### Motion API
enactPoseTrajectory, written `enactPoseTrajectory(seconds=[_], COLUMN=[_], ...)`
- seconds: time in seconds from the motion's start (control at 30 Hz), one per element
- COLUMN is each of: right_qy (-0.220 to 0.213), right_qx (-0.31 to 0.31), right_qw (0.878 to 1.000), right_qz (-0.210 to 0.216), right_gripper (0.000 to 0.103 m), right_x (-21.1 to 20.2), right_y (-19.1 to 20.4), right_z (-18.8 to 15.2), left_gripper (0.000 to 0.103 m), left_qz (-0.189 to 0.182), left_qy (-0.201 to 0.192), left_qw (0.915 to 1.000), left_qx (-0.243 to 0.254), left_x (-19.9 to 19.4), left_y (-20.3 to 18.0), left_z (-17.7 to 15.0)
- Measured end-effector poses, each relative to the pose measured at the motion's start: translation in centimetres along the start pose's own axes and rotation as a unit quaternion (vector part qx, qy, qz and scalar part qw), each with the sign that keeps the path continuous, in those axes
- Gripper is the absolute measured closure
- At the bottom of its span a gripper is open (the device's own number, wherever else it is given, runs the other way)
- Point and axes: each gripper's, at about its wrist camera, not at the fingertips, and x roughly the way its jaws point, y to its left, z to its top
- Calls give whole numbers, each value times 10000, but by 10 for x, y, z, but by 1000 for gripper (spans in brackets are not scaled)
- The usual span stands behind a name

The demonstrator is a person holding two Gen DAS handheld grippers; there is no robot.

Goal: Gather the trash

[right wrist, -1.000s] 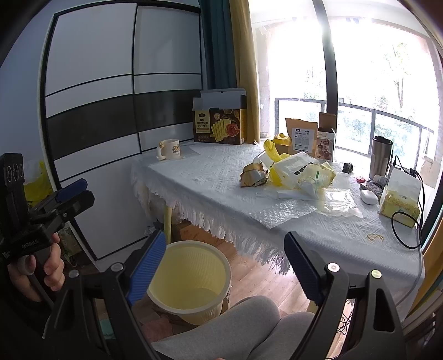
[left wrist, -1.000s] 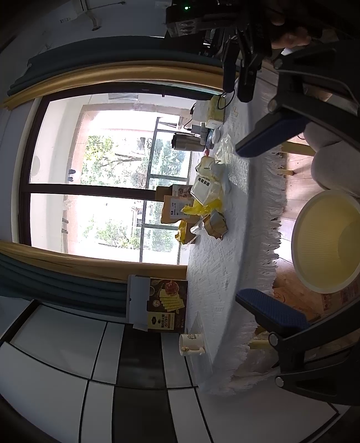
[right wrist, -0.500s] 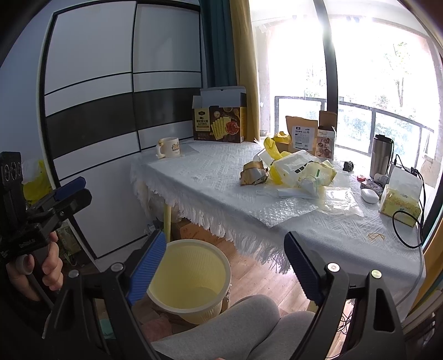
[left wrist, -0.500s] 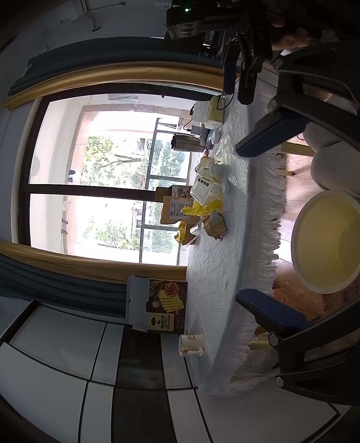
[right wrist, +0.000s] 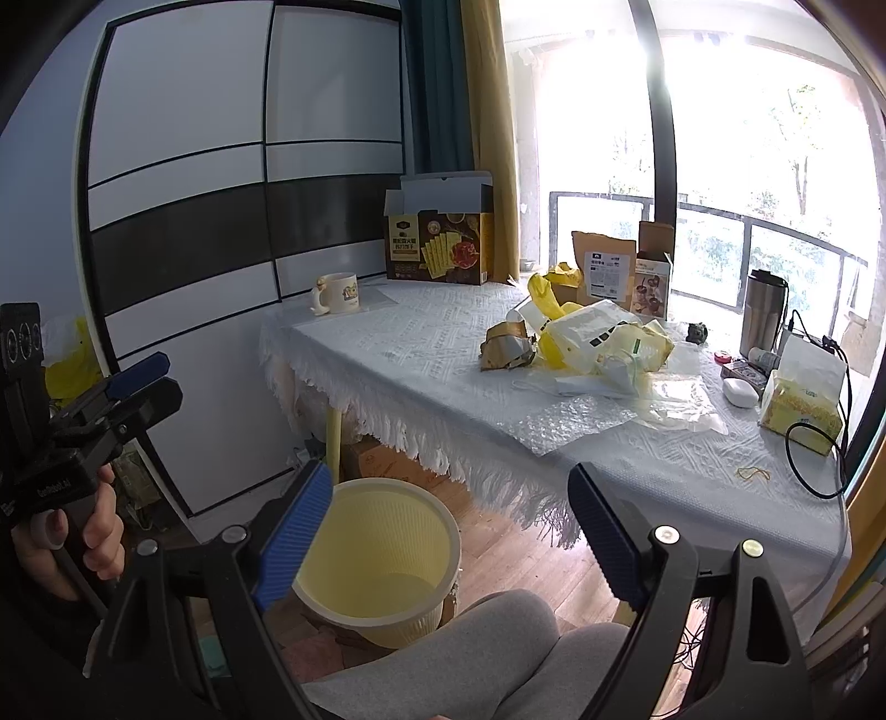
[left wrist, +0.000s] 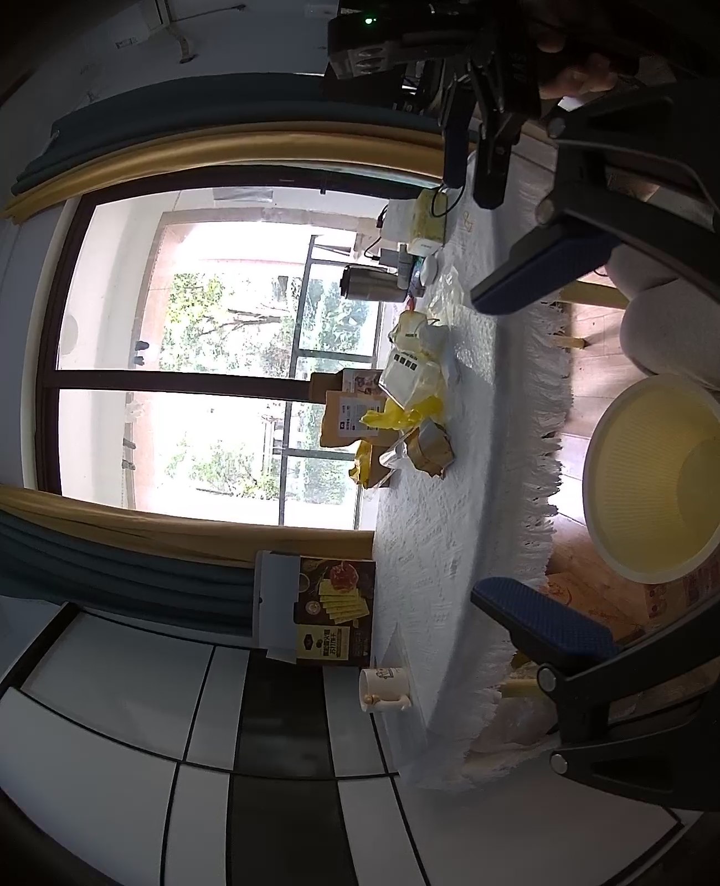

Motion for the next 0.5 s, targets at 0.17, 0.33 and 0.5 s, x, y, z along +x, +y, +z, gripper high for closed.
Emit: enactPoseTrajectory(seconds=[0.17, 0.33, 0.5], right_qy=[39, 166, 364], right_qx=[19, 127, 259], right_qw=[10000, 9998, 9989], right_qz=[-9, -57, -174], right_gripper=[17, 17, 17], right_x=[3, 17, 42], right_y=[-5, -20, -47], right_z=[0, 1, 4], left_gripper=[7, 7, 7], left_qz=[26, 10, -29], left_qy=[59, 199, 395], left_qw=[10000, 9998, 9992], left_qx=[-22, -45, -67], left_x=[7, 29, 62], left_y=[2, 3, 3], left_z=[-1, -1, -1])
